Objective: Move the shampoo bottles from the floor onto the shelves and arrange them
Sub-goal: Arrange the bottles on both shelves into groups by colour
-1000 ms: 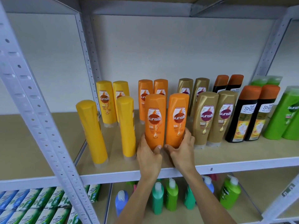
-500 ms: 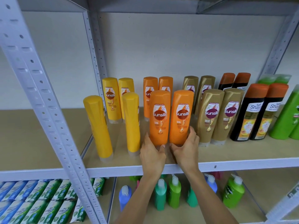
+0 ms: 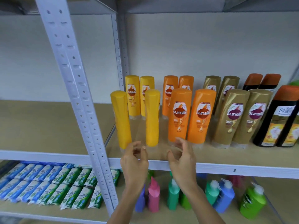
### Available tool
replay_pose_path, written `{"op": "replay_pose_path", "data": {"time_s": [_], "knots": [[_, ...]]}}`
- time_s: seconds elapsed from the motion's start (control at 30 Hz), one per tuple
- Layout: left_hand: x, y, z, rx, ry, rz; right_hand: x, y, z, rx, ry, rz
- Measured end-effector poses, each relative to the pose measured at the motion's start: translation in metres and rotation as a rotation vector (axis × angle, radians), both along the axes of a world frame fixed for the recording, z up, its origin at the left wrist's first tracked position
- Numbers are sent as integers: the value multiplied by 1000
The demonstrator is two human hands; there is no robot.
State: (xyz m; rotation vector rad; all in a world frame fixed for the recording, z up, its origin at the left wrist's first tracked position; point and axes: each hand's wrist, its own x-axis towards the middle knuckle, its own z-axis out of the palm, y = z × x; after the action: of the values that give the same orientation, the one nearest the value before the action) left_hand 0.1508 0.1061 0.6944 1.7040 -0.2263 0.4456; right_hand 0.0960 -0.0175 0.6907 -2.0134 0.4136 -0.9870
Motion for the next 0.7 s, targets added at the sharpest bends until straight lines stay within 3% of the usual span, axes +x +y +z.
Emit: {"op": "replay_pose_path", "data": {"time_s": [0.23, 0.5, 0.7], "knots": [[17, 20, 3, 19, -22, 150, 36, 26, 13, -39, 111, 216], [47, 34, 17, 72, 101, -144, 64, 26, 15, 37, 169, 275], [61, 34, 13, 76, 144, -157, 60, 18, 12, 44, 173, 346]]}}
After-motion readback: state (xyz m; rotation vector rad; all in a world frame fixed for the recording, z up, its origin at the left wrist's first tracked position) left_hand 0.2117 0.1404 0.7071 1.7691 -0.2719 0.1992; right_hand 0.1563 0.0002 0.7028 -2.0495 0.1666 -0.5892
